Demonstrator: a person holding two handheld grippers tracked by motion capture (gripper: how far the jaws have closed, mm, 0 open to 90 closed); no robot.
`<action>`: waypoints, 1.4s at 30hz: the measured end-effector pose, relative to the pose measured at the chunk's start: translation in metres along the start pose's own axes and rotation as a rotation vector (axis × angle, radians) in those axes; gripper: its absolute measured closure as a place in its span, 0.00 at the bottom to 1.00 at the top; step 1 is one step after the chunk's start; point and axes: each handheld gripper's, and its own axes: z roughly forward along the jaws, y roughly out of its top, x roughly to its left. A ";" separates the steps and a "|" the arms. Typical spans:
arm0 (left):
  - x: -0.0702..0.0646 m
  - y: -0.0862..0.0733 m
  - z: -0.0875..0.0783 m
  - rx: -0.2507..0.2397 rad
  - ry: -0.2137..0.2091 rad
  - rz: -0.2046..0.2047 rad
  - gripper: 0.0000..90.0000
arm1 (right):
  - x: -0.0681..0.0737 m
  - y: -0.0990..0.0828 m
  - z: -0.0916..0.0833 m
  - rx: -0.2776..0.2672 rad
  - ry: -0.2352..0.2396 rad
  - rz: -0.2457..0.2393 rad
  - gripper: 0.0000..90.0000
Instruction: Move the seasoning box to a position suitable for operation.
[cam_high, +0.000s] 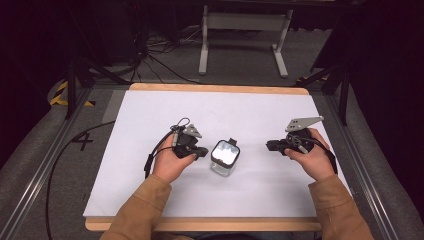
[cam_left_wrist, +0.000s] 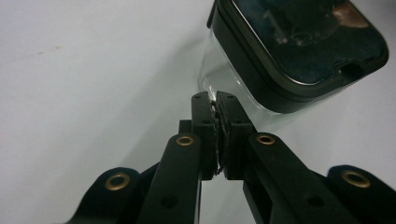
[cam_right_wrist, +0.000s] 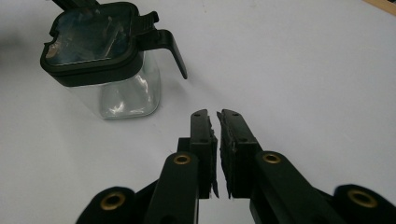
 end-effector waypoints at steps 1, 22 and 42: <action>-0.001 -0.001 0.004 0.008 -0.004 0.006 0.96 | -0.001 0.000 0.000 -0.001 0.002 -0.002 0.93; -0.008 -0.002 0.011 0.076 -0.034 0.030 0.95 | 0.000 0.000 0.000 0.004 0.015 0.000 0.92; -0.027 0.003 0.016 0.157 -0.081 0.091 0.93 | 0.001 0.000 0.000 0.004 0.026 -0.001 0.91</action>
